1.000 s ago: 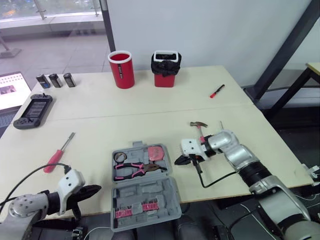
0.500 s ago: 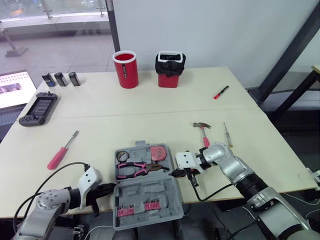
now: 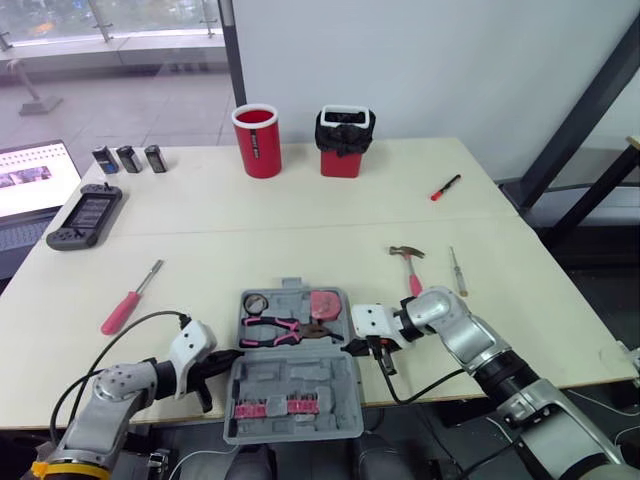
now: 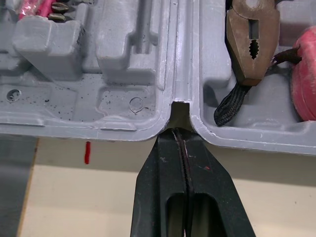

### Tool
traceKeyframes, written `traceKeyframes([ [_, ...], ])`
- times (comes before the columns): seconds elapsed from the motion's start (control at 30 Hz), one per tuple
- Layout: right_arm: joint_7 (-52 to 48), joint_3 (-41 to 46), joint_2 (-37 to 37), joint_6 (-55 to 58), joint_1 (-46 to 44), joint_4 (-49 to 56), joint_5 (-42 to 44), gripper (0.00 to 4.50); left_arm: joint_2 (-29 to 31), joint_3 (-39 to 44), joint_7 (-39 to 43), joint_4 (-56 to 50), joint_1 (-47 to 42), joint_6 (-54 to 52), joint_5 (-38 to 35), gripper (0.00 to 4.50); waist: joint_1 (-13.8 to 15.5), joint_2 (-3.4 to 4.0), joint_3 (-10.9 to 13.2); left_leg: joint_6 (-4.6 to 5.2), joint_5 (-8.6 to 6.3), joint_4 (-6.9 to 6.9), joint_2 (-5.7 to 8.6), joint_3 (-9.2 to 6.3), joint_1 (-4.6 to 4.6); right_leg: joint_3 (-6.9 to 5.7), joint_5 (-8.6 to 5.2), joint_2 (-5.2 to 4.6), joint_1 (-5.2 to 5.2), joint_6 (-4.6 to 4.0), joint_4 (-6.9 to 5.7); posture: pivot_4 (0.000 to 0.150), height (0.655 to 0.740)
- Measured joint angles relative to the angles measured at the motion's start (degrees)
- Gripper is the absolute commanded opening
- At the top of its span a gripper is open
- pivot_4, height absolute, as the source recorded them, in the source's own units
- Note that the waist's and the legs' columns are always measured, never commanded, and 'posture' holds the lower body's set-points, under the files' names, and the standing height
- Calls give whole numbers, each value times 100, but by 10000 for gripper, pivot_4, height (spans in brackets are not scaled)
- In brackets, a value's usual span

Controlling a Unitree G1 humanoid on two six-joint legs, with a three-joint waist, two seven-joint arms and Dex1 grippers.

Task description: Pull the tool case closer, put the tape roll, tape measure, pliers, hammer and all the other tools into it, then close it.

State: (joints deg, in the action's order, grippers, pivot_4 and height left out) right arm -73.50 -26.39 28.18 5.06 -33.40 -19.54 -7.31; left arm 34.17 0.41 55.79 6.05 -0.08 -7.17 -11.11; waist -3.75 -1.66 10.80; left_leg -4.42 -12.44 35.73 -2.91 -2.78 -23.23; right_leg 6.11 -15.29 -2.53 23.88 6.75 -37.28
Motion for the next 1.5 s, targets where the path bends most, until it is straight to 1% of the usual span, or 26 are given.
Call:
traceKeyframes([
  [0.17,153,0,-206,-141,-419,-646,-136,0,-29,-69,-91,326,-424,-27,192,195,-21,0,0,0,0,1,0,-5,22,-2,2,2,-26,0,3,1500,7400],
  [0.37,420,1,-577,-515,-1056,-1787,-314,0,5,-146,-110,884,-1054,-134,398,195,-36,0,0,0,0,-12,0,-5,69,-2,1,3,-64,0,5,1500,7400],
  [0.47,630,27,-740,-724,-1376,-2391,-387,0,-27,-192,-122,1256,-1433,-127,532,195,-35,0,0,0,0,-14,0,-5,71,-2,0,4,-68,2,6,1500,7400],
  [0.6,743,102,-851,-918,-1497,-2752,-398,0,-61,-220,-118,1510,-1660,-81,671,195,-35,1,0,0,0,-16,0,-7,72,-2,-2,4,-70,6,4,1500,7400],
  [0.83,863,207,-941,-990,-1503,-2885,-440,0,-85,-182,-97,1563,-1663,-52,688,195,-43,2,0,0,0,-16,0,-9,77,-2,-2,5,-74,6,3,1500,7400],
  [1.03,836,253,-909,-961,-1487,-2863,-484,0,-225,-176,-143,1552,-1656,-49,690,195,-30,3,-1,0,0,-16,0,-9,77,-2,-3,4,-78,7,4,1500,7400],
  [1.5,662,269,-561,-500,-1123,-2013,-591,0,-518,-198,-79,1665,-1858,-28,891,195,137,7,-1,-1,-1,-16,14,-15,73,-2,-10,-7,-89,13,19,1500,7400],
])
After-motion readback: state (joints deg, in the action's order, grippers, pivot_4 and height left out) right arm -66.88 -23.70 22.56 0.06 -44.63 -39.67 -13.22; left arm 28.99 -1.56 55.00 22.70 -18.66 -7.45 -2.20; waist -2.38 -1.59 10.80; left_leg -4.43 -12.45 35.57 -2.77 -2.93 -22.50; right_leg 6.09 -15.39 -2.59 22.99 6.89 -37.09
